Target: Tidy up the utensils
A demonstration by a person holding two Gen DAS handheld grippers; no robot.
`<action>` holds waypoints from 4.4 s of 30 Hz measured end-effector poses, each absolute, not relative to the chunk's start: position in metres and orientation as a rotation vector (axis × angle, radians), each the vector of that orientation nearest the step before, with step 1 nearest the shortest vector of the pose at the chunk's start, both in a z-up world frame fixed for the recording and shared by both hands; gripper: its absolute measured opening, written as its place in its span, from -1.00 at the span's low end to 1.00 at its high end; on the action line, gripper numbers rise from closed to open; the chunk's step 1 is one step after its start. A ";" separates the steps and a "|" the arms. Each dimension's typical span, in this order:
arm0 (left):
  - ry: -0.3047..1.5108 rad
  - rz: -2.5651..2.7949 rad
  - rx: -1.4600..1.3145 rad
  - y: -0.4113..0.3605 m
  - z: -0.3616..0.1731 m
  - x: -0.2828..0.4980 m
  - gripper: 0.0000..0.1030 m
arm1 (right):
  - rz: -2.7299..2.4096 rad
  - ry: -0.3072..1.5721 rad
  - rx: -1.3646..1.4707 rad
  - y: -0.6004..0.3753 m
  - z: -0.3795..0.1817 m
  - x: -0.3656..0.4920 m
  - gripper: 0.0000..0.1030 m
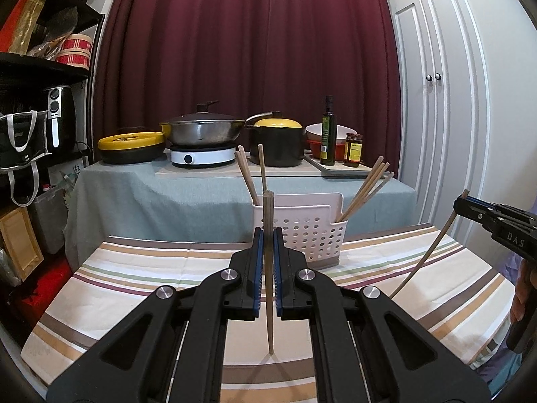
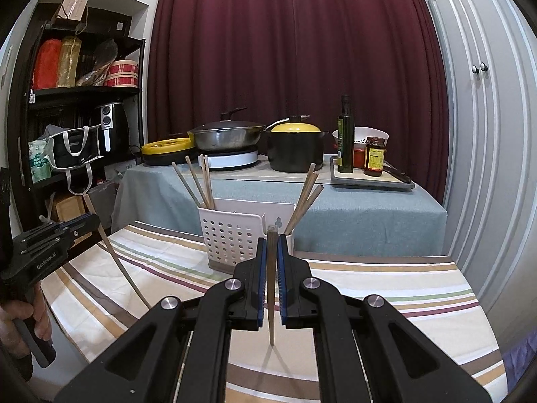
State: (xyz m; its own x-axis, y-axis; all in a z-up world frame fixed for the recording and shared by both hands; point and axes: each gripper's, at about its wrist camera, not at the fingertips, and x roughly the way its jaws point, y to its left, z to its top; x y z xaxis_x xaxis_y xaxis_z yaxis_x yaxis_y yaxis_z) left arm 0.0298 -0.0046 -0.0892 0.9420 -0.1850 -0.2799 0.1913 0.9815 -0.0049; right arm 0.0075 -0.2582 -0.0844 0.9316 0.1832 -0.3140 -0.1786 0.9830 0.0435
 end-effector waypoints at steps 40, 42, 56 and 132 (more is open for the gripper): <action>0.051 -0.324 -0.010 -0.024 0.022 0.103 -0.88 | 0.258 0.086 0.012 -0.249 -0.004 0.062 -0.87; 0.033 -0.327 -0.010 -0.026 0.029 0.110 -0.88 | 0.261 0.064 0.008 -0.248 0.002 0.071 -0.87; -0.010 -0.321 0.001 -0.039 0.044 0.174 -0.88 | 0.264 0.002 0.005 -0.243 0.009 0.127 -0.87; 0.127 -0.187 0.057 -0.028 -0.028 0.198 0.56 | 0.184 0.128 -0.017 -0.233 -0.052 0.158 0.51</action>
State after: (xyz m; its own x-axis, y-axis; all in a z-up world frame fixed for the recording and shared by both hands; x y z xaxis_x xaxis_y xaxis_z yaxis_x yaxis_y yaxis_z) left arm 0.1976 -0.0279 -0.0275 0.9746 -0.1815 -0.1315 0.1887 0.9810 0.0444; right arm 0.1583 -0.2330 -0.0525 0.9749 0.1817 -0.1288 -0.1838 0.9829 -0.0049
